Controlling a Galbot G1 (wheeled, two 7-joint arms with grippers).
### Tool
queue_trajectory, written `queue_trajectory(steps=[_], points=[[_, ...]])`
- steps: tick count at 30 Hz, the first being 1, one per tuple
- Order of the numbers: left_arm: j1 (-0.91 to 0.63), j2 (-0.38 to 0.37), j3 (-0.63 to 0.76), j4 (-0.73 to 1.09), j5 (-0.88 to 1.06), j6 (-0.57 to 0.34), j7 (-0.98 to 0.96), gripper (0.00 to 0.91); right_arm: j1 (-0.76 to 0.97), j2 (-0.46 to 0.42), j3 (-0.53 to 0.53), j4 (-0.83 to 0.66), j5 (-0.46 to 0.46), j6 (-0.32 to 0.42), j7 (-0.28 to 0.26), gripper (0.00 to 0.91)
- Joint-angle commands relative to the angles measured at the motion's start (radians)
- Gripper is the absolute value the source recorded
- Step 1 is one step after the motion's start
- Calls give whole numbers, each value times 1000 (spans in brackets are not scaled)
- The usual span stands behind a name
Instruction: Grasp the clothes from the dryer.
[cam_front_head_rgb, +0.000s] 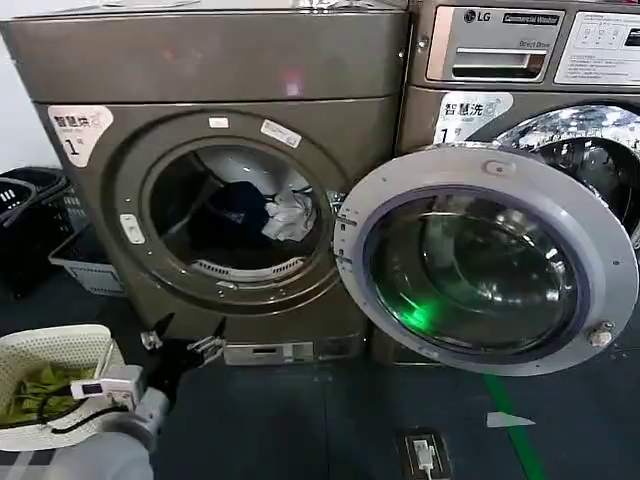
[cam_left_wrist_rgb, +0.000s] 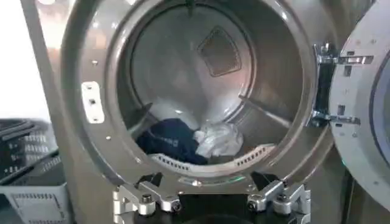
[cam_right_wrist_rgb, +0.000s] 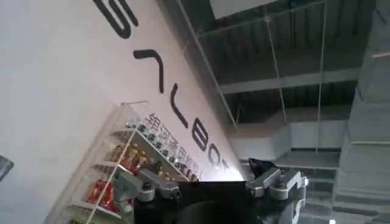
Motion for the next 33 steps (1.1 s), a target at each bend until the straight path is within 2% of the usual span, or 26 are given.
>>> queue_trajectory(steps=[1, 33], points=[[0, 2, 3, -2, 1, -1, 1, 907, -1, 0, 4, 1, 7, 1, -1, 907], [-3, 1, 10, -2, 5, -3, 3, 907, -5, 3, 7, 4, 13, 14, -3, 907]])
